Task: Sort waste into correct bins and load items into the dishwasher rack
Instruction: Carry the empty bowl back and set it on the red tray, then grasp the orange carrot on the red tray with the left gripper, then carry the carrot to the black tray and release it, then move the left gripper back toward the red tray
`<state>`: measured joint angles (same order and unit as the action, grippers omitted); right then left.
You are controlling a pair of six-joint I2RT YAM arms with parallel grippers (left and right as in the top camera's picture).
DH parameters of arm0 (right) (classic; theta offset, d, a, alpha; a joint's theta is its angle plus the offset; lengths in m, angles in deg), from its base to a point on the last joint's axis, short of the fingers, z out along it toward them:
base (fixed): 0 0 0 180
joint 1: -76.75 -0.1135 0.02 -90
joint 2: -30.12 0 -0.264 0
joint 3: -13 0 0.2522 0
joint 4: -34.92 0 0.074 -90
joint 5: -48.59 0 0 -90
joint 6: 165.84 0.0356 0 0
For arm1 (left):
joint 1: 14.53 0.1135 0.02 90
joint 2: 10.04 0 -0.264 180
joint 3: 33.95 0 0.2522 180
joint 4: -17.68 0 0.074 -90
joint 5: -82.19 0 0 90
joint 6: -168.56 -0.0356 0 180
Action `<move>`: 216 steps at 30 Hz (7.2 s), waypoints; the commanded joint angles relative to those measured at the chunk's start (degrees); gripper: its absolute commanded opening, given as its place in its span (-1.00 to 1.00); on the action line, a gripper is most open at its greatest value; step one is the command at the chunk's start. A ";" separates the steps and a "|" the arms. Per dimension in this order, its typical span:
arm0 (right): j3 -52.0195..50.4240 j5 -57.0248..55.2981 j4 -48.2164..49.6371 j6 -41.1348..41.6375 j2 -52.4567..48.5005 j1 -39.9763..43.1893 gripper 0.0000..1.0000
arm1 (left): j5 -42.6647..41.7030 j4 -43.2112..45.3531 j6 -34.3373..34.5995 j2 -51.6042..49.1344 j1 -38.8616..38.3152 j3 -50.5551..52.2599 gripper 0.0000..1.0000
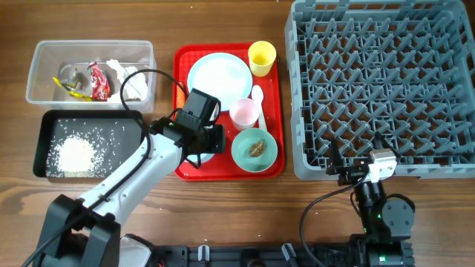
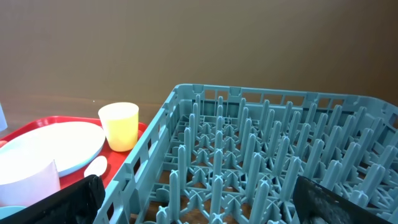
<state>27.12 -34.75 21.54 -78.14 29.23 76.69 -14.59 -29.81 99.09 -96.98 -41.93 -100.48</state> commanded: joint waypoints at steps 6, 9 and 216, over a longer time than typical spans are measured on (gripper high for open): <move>-0.07 0.92 0.15 -0.55 0.46 0.28 0.99 | -5.18 -0.17 0.94 -0.39 -0.50 -1.03 -0.84; -0.07 0.90 0.15 -0.57 0.46 0.28 1.00 | -5.18 -0.26 0.94 -0.39 -0.52 -1.03 -0.76; -0.07 0.90 0.15 -0.55 0.46 0.28 1.00 | 7.63 -1.64 23.15 -14.27 58.49 -5.73 -0.67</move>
<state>27.12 -34.75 21.54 -78.14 29.23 76.69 -1.50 -31.61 121.45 -111.75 16.30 -106.17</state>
